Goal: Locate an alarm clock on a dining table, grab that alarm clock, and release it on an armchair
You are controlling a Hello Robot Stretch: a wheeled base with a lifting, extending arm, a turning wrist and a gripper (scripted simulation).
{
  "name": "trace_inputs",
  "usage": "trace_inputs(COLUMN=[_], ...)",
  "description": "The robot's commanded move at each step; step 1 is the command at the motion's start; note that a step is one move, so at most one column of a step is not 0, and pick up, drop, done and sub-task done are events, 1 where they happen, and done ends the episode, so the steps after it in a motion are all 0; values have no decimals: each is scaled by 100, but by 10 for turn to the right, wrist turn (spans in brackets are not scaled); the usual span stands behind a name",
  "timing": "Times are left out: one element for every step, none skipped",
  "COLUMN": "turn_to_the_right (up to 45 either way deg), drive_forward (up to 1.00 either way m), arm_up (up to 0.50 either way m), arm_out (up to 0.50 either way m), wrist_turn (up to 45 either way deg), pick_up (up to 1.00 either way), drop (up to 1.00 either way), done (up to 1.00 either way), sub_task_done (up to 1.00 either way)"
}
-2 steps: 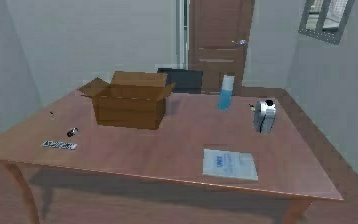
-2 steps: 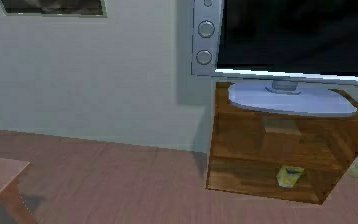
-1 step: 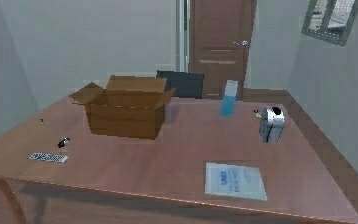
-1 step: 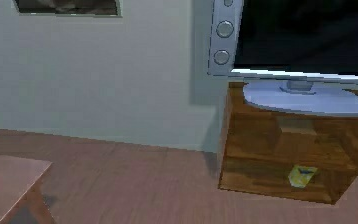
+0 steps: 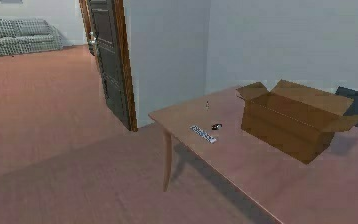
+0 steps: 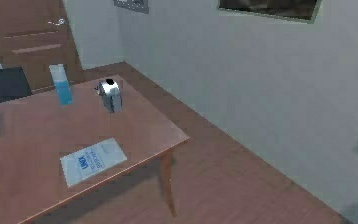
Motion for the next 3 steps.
trace_inputs(turn_to_the_right=[-150,450,450], drive_forward=[0,0,0], arm_up=[0,0,0], arm_out=[0,0,0], wrist_turn=[0,0,0], pick_up=[0,0,0], drop=[0,0,0], done=[0,0,0], sub_task_done=[0,0,0])
